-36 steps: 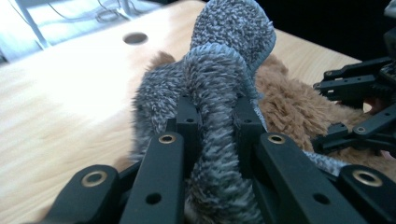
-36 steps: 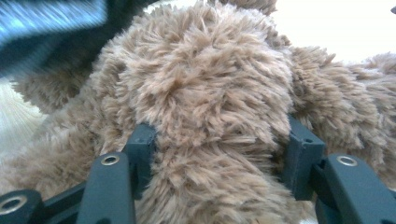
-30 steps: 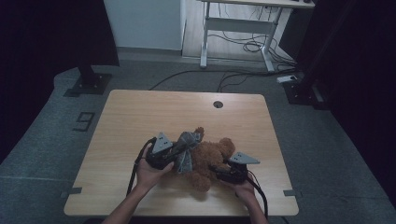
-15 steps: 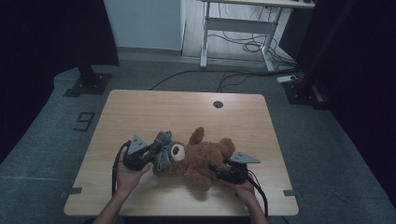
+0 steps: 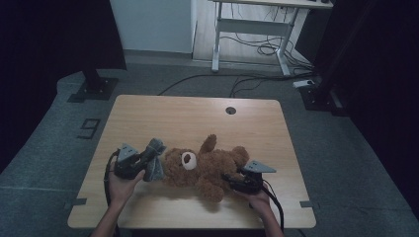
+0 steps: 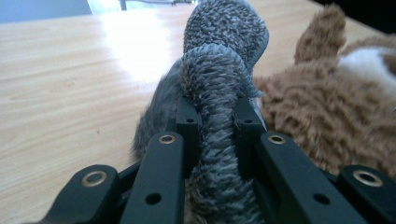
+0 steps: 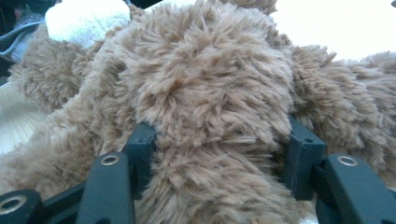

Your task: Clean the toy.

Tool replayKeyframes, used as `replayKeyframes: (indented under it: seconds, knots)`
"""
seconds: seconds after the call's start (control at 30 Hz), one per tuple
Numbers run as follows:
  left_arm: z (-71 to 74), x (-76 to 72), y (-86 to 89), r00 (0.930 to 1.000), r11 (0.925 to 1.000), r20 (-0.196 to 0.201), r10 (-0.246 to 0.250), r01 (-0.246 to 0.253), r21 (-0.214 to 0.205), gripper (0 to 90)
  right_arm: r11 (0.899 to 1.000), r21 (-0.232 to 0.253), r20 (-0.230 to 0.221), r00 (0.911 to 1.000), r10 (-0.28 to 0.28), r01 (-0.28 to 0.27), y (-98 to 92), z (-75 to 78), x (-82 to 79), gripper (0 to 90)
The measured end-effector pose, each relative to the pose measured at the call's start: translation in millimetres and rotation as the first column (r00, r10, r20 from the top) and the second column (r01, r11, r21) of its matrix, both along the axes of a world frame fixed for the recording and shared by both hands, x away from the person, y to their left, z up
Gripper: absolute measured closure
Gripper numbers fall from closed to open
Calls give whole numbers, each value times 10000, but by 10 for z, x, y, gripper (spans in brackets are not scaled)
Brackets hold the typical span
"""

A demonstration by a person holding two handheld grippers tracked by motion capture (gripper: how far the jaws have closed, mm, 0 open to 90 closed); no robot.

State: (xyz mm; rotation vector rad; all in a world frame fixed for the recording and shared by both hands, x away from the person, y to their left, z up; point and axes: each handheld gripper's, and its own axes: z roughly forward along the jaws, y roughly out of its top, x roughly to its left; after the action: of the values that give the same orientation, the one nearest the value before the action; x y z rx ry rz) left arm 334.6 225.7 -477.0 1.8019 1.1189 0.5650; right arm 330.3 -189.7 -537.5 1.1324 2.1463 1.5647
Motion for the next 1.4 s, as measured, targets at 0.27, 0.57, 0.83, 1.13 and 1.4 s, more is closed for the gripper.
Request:
replayKeyframes:
  seconds: [0.27, 0.57, 0.83, 1.13, 1.4]
  knots:
    - [-138, 16, -431, 9919, 9892, -644, -1091, 1147, 913, 772, 10000, 36, -9, 10000, -12, 12, -2, -3, 1, 426]
    - [-515, 139, -311, 9656, 9901, -2418, -957, 1175, 771, 772, 10000, 58, -11, 10000, -6, 6, -5, -7, 1, 426]
    - [-323, -46, -271, 9767, 9910, -1713, -1293, 1331, 109, 771, 9997, 242, -101, 9999, -23, 26, -36, -19, 12, 425]
    - [178, -44, -491, 9821, 9806, -109, -1878, 1869, -590, 768, 9996, 264, -96, 10000, -26, 29, -37, -22, 13, 424]
    - [108, 127, -818, 9816, 9807, -234, -1893, 1901, 445, 764, 9998, 206, -74, 10000, 6, -4, -31, -21, 7, 421]
